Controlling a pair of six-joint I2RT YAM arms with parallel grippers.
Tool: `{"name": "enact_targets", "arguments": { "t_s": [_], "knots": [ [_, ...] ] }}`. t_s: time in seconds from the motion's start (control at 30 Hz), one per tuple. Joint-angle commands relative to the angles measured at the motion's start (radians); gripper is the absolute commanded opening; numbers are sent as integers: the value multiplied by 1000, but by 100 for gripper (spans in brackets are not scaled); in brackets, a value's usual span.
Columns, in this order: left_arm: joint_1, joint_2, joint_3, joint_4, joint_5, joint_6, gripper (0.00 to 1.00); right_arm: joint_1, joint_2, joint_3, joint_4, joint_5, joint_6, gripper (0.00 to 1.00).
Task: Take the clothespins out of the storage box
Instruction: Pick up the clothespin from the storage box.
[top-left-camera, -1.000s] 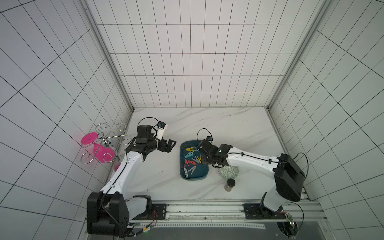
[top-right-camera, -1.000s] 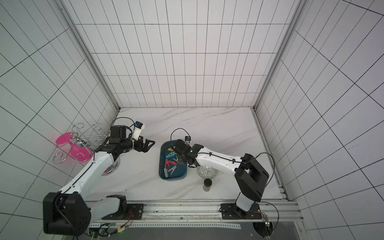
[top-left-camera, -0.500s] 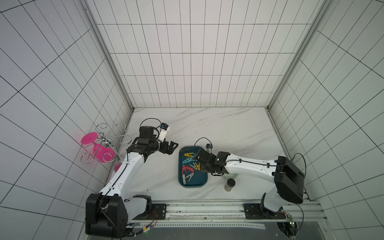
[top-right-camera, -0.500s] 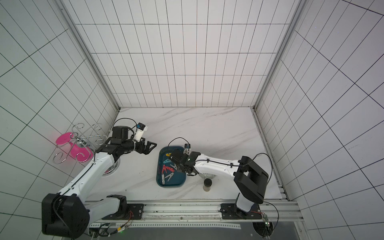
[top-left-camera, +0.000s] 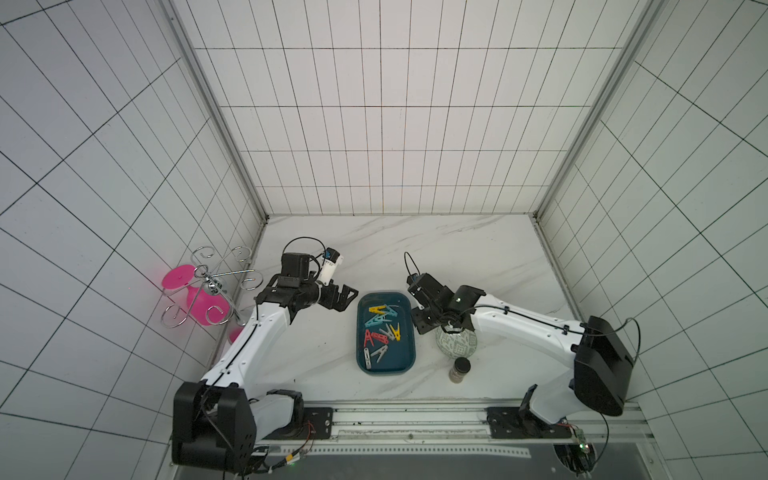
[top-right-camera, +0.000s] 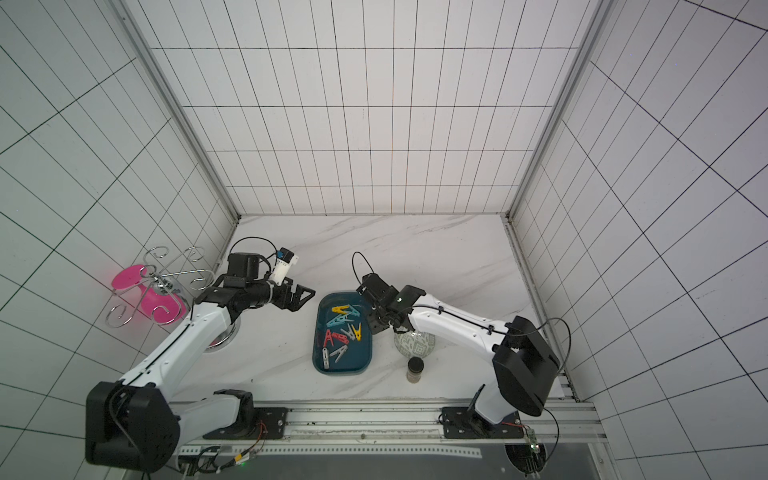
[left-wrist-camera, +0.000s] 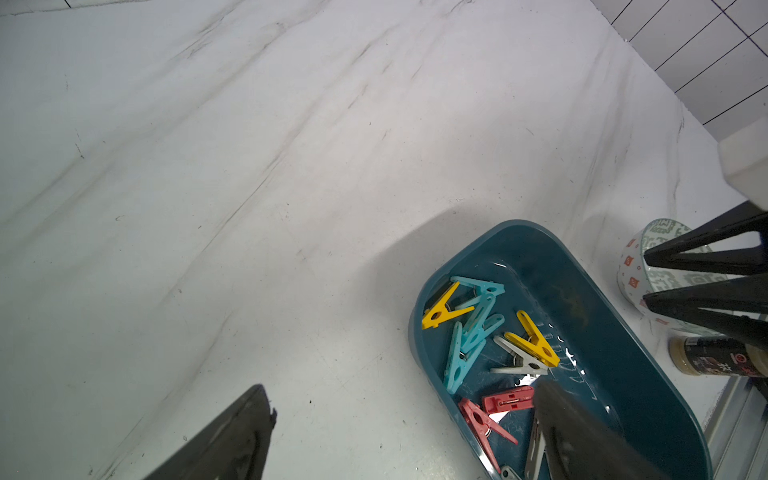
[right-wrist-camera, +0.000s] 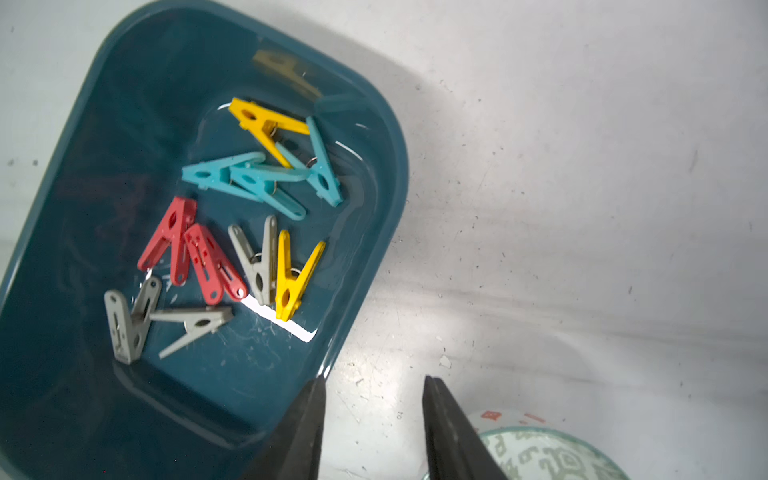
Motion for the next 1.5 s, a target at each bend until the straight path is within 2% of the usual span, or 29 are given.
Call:
{"name": "enact_targets", "arguments": {
  "t_s": [0.0,0.1,0.33,0.8,1.37,1.47],
  "knots": [
    [-3,9,12,-27,5,29,98,-17,-12,76,-55,-153,-278,46],
    [-1,12,12,-40,13,39,98,-16,19,116,-84,-263,-376,48],
    [9,4,11,-74,35,70,98,14,151,188,-81,-311,-426,48],
    [43,-2,3,-72,52,62,98,49,335,225,20,-392,-352,47],
    [49,0,-2,-66,49,60,98,68,443,259,80,-387,-312,33],
    [50,1,-1,-64,47,59,98,69,452,267,81,-391,-313,28]
  ]
}}
